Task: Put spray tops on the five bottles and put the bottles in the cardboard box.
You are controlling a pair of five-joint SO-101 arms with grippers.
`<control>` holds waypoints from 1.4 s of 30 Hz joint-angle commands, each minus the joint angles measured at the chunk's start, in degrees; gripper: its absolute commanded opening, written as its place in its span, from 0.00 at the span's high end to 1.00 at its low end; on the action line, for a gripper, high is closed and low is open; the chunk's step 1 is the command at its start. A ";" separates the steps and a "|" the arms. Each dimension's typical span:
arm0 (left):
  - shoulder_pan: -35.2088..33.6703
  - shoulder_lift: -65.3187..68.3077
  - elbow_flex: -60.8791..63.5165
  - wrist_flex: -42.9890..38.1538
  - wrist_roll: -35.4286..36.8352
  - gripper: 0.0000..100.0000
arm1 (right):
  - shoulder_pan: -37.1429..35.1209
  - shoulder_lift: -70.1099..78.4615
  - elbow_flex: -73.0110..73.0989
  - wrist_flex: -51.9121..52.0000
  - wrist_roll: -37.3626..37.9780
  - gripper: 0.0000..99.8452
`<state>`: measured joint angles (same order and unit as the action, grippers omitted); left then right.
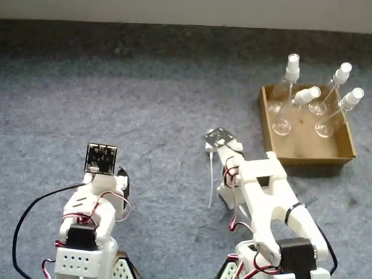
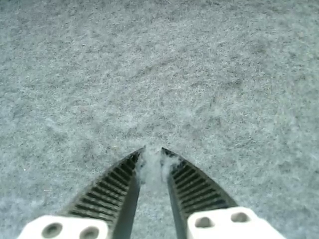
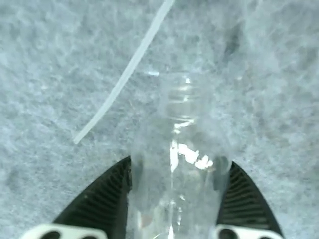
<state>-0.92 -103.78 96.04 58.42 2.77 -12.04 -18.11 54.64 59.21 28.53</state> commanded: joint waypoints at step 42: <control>-0.31 -0.75 1.10 -1.14 -0.26 0.99 | 1.89 -10.15 -11.56 -0.57 -14.51 0.89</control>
<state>-0.92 -103.78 96.04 58.42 2.77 -11.43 -22.95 47.52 57.71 18.33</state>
